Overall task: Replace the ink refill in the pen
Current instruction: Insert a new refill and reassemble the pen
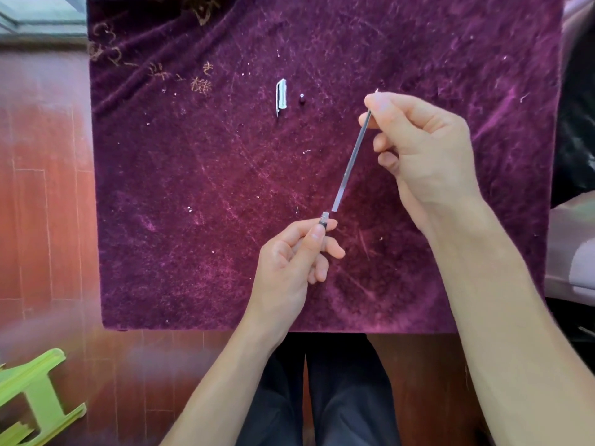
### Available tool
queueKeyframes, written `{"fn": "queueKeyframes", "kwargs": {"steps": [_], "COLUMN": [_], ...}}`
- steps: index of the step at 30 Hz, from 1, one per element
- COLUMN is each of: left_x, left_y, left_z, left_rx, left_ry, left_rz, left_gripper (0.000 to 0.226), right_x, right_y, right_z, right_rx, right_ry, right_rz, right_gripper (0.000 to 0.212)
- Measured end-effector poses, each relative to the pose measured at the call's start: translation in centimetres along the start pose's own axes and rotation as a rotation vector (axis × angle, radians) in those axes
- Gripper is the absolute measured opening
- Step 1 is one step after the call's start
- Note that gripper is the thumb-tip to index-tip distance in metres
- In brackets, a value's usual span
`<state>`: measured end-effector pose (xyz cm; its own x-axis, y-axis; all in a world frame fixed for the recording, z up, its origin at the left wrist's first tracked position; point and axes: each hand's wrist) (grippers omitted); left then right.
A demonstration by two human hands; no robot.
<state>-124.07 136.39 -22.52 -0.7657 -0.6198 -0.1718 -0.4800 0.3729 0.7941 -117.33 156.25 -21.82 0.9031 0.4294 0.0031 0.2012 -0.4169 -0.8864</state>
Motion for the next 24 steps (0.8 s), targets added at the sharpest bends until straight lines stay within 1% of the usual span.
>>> {"fn": "queueKeyframes", "kwargs": {"steps": [4,10,14,16,18,24], "left_x": [-0.6,-1.3,-1.5,-1.6,-1.7,-1.7], "left_y": [0.7,1.4,1.6,1.7,1.8,1.6], "left_z": [0.8,1.8,2.3,2.5,2.6,2.7], "left_rx": [-0.011,-0.002,0.001,0.006,0.013,0.020], "left_ry": [0.007,0.016,0.013,0.009,0.011,0.007], "left_rz": [0.004,0.021,0.022,0.024,0.027,0.019], "left_gripper": [0.024,0.025,0.026,0.025,0.025,0.025], "right_x": [2.7,7.4,8.8,9.1,9.1,9.2], "right_y": [-1.1,-1.0,-0.6,-0.4,-0.2,0.7], "right_z": [2.0,4.4,5.4,5.6,5.6,5.6], "right_rx": [0.047,0.118,0.123,0.112,0.108,0.086], "right_ry": [0.082,0.242,0.297,0.322,0.341,0.370], "right_rz": [-0.072,-0.398,-0.557,-0.623,-0.662,-0.745], "right_gripper": [0.012,0.009,0.008,0.014,0.017,0.016]}}
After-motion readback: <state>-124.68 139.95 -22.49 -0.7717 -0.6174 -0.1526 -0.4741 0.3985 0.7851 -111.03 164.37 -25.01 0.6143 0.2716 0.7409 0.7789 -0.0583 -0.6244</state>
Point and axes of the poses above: each hand's wrist, its own z-axis towards the middle knuckle, its own x-axis out of the back of the hand, y = z × x, and after that the axes turned 1 degree about z, right-handed
